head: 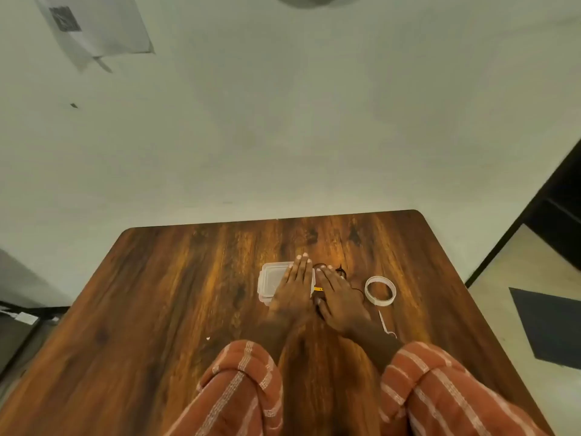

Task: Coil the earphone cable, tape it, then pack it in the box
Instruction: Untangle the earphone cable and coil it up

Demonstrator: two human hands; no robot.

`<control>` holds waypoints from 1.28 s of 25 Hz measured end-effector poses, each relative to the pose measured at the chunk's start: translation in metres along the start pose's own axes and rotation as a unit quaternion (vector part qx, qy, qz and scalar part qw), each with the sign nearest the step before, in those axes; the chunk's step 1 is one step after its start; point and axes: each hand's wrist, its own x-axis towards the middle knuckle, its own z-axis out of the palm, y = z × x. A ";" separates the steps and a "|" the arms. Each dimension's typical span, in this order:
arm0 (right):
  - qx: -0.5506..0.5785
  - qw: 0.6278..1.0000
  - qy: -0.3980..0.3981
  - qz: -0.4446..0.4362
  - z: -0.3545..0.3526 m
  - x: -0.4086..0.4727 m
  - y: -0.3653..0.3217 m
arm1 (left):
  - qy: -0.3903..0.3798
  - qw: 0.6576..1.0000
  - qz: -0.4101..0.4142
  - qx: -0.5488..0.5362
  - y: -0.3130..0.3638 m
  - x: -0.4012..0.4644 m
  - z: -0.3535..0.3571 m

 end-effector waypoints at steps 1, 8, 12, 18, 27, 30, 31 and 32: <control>0.003 1.000 -0.002 0.007 0.005 -0.003 0.002 | -0.006 1.000 0.005 0.006 0.000 0.001 0.005; 0.145 0.977 0.082 0.132 -0.004 0.027 0.030 | -0.030 0.998 0.045 -0.015 0.001 0.041 0.016; 0.228 0.919 0.098 0.306 0.001 0.031 0.055 | -0.093 0.982 0.124 0.104 -0.007 0.058 0.035; 0.204 0.943 -0.040 0.260 0.027 0.023 0.052 | -0.087 0.942 0.228 0.231 -0.020 0.064 0.055; 0.221 0.949 -0.011 0.225 0.018 0.049 0.041 | -0.061 0.990 0.065 -0.106 -0.015 0.080 0.042; 0.285 0.928 0.060 0.232 -0.040 0.091 0.039 | -0.018 0.935 -0.014 -0.355 -0.001 0.098 -0.001; 0.274 0.935 0.068 0.215 -0.066 0.106 0.038 | 0.009 0.909 -0.037 -0.416 0.002 0.106 -0.021; 0.271 0.940 0.076 0.192 -0.096 0.119 0.037 | 0.035 0.885 -0.055 -0.462 0.003 0.117 -0.044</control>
